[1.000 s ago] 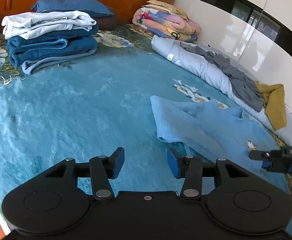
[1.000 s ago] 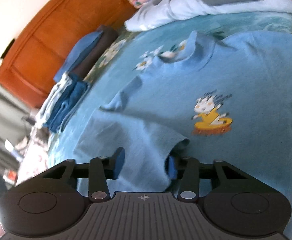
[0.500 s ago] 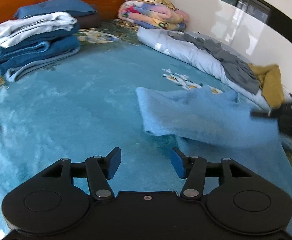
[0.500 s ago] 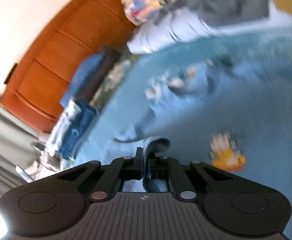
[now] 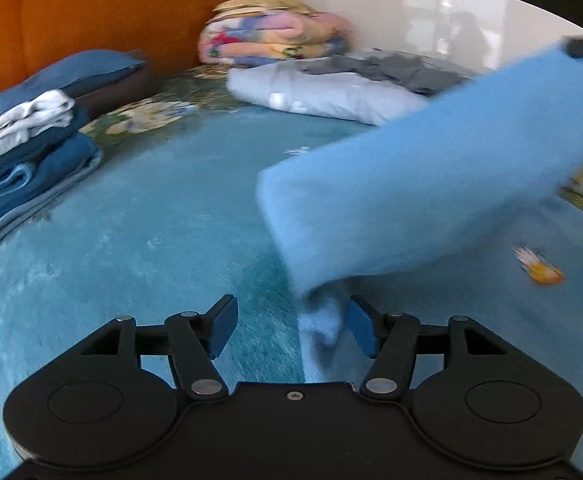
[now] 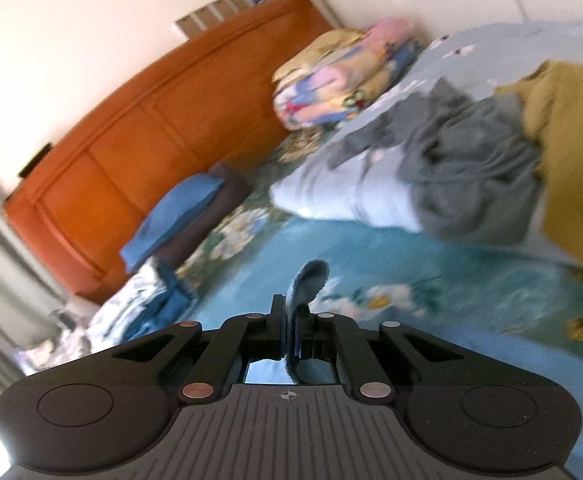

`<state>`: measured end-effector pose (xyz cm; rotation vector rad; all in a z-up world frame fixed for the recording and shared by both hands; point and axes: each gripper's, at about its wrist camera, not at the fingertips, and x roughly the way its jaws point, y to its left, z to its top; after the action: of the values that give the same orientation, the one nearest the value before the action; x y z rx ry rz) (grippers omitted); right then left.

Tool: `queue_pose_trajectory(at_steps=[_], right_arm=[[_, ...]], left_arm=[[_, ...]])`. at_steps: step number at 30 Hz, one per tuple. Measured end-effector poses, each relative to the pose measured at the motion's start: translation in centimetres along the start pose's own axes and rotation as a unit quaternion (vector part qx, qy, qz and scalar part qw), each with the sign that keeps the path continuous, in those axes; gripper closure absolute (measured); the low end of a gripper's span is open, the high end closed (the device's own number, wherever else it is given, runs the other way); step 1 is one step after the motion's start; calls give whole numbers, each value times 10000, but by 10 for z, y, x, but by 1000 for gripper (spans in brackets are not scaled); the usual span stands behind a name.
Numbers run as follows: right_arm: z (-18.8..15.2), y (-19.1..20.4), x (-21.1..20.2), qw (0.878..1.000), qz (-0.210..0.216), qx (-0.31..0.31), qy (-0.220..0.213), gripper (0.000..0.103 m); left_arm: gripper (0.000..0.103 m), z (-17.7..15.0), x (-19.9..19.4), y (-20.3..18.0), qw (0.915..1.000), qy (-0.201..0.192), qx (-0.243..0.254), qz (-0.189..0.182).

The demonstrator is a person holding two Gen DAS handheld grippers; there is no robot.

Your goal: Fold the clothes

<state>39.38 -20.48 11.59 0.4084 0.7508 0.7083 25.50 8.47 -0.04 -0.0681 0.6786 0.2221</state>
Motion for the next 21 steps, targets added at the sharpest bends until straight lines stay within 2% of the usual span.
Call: queue_pose_trajectory(at_steps=[2, 4, 10, 15, 21], right_arm=[[2, -12, -4, 9998, -185, 55, -52, 100], [-3, -30, -2, 9991, -392, 176, -6, 100], [-37, -84, 21, 9923, -960, 640, 450, 100], [-64, -108, 37, 9860, -1258, 758, 792, 100], [-60, -105, 28, 9909, -1065, 732, 383, 100]], left_arm=[[41, 0, 3, 4, 9996, 10, -218, 187], [41, -1, 2, 10, 9987, 16, -485, 178], [40, -5, 3, 12, 9985, 118, -504, 201], [38, -7, 3, 14, 9984, 107, -518, 191], [37, -6, -2, 16, 9981, -36, -597, 173]])
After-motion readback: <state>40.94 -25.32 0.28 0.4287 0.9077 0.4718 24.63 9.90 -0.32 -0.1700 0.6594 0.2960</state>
